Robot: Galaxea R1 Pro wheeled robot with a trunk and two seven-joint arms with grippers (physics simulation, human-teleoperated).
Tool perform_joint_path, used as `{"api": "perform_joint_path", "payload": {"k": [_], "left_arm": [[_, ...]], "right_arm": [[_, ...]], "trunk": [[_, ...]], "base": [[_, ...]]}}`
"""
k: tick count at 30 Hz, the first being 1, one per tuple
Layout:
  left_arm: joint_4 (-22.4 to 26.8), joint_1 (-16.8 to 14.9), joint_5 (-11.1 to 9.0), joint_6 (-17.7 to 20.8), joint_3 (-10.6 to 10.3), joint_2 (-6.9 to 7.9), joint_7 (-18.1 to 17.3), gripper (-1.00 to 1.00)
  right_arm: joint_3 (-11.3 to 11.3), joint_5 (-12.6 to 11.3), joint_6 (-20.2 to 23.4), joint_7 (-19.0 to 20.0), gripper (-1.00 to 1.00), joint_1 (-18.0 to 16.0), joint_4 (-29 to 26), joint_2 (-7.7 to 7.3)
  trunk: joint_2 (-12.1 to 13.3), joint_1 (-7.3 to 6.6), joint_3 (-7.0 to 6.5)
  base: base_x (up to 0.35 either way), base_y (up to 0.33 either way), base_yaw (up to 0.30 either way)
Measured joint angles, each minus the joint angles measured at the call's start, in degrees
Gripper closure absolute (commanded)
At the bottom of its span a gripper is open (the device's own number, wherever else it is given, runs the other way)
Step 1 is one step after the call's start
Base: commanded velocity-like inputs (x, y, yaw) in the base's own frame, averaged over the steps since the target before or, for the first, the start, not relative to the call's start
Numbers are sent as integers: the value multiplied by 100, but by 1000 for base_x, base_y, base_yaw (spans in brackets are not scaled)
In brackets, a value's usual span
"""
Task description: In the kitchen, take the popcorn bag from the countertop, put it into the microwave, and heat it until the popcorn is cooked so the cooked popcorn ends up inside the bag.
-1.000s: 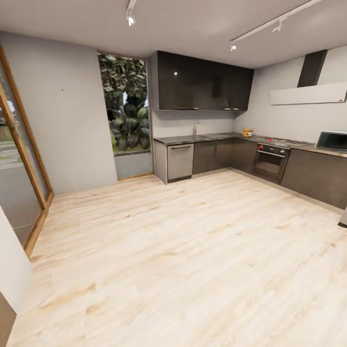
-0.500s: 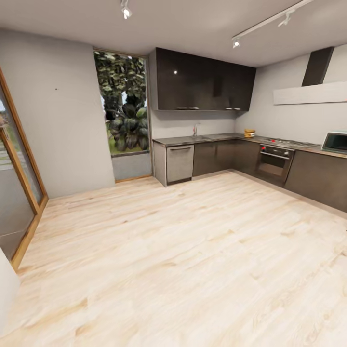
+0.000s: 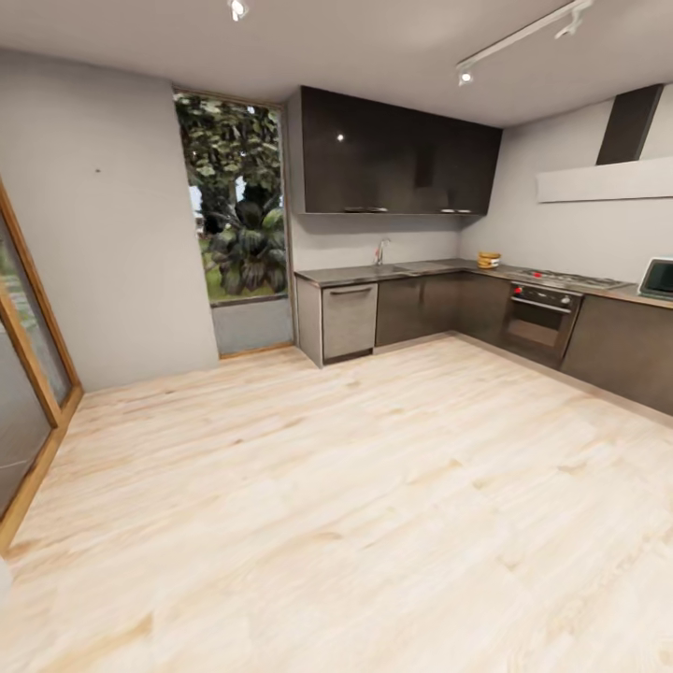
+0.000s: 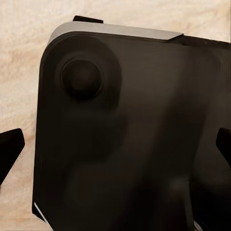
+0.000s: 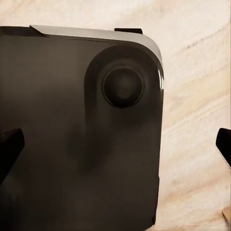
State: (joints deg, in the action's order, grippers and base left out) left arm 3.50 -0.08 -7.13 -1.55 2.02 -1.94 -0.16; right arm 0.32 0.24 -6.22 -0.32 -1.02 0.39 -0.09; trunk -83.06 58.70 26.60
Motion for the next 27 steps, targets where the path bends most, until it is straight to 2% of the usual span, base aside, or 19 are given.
{"api": "perform_joint_path", "payload": {"k": [27], "left_arm": [[0, 0, 0, -16, 2, 2, 0, -100]], "right_arm": [[0, -11, -9, -3, -100, 0, 0, -7]], "trunk": [[0, 0, 0]], "base": [[324, 0, 0]]}}
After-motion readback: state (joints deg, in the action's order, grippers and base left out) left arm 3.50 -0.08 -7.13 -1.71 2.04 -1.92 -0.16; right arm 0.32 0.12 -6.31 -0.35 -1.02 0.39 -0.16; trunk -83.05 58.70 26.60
